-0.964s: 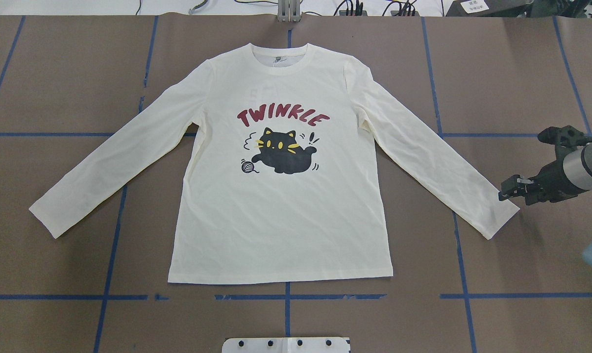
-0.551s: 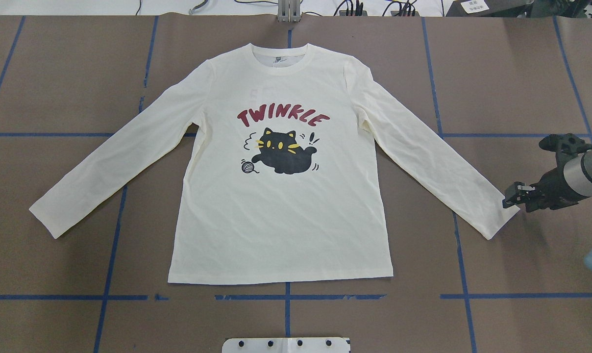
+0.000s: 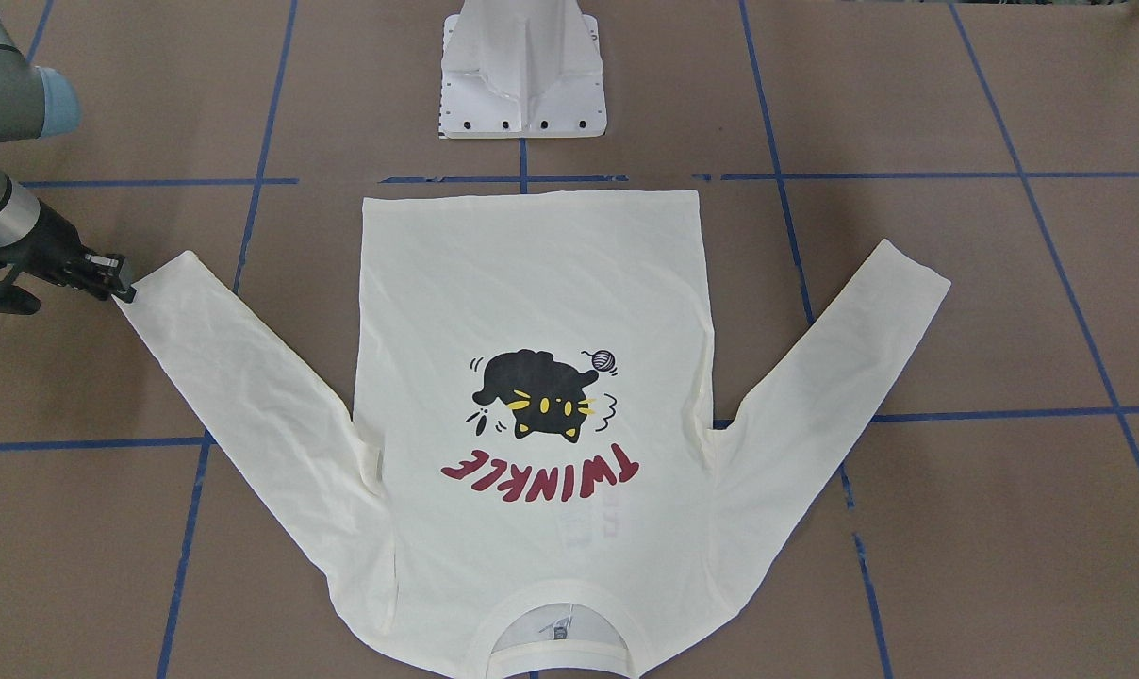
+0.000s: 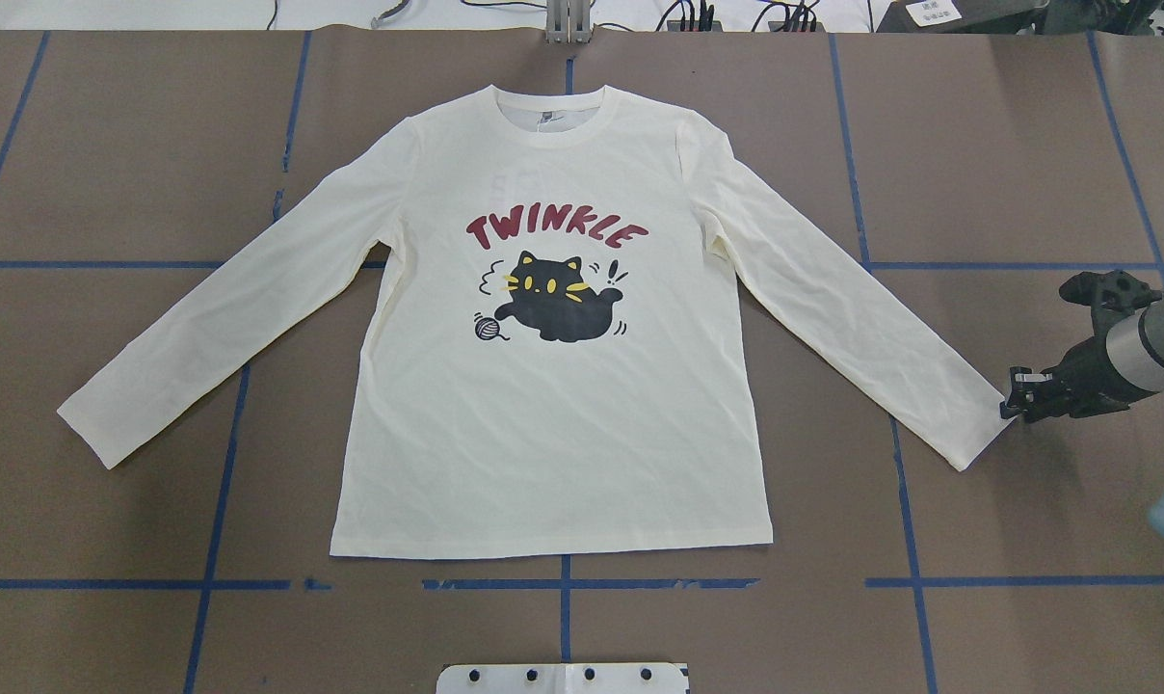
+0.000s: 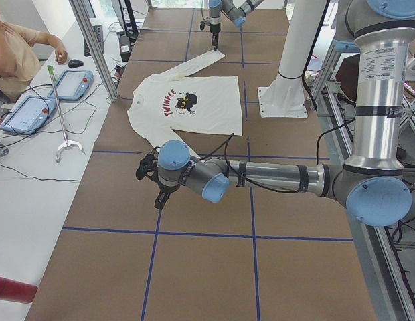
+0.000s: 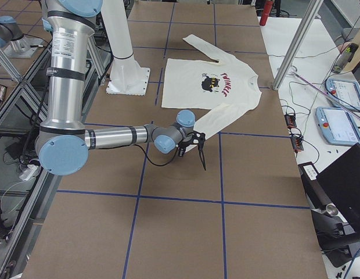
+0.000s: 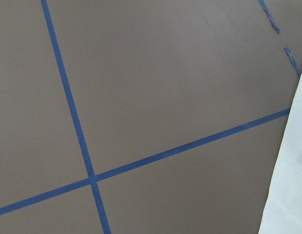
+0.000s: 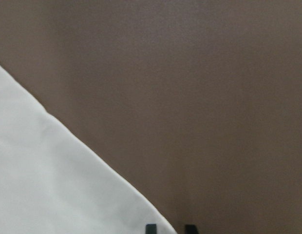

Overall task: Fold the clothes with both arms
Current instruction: 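Grasp the sleeve cuff with the right gripper and lift it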

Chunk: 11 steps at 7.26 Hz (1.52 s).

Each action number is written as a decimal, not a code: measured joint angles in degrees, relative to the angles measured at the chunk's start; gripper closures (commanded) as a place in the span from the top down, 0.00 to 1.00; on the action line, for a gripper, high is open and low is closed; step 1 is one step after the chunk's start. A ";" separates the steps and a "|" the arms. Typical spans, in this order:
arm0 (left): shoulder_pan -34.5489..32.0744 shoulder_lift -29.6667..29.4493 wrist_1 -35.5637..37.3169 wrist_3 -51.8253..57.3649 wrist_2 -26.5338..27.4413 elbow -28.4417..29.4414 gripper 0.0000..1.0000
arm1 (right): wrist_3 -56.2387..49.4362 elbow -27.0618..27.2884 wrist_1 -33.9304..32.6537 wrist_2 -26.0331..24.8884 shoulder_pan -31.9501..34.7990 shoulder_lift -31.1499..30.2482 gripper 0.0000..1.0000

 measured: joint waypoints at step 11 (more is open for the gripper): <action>0.00 0.00 -0.14 0.15 -0.08 -0.03 1.00 | 36.29 -14.54 -15.98 -10.16 -7.46 55.34 0.00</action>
